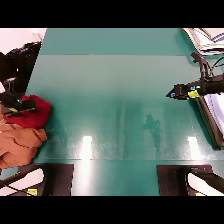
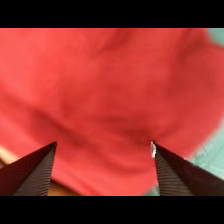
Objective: Fold the shirts.
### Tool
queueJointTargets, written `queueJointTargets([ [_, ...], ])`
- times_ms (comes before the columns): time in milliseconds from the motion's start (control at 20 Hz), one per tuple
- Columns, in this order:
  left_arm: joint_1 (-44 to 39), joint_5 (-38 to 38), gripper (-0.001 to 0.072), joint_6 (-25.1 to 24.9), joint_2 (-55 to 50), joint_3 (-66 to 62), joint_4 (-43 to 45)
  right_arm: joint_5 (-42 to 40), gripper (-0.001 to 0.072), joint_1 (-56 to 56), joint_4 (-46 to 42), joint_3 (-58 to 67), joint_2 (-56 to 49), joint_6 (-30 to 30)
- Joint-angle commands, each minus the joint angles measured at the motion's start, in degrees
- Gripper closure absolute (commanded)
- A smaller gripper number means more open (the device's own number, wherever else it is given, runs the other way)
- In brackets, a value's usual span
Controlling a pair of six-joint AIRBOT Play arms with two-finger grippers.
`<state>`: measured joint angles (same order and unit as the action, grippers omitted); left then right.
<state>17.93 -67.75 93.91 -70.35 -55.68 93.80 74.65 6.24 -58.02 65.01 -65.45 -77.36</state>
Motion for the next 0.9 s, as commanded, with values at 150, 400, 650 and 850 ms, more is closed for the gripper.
queueJointTargets([
  [150, 0.6, 5.1, 0.0679, 2.2, 0.2, 5.9, 0.0, -1.5, 0.0692, 0.1, 0.0, 0.0, 0.0, 0.0],
  [400, -3.4, 2.9, 0.0683, 1.7, 7.9, -2.6, -4.4, -1.7, 0.0692, -1.3, -0.4, 4.4, 1.2, 0.0],
  [650, -19.2, 3.5, 0.0683, 4.1, 19.3, -25.3, -4.4, -2.8, 0.0692, -5.1, -0.4, 19.7, 1.3, 0.0],
  [850, -32.8, 5.3, 0.0684, 9.4, 20.1, -37.4, -3.9, -4.2, 0.0692, -6.2, -0.4, 28.0, 1.3, 0.0],
])
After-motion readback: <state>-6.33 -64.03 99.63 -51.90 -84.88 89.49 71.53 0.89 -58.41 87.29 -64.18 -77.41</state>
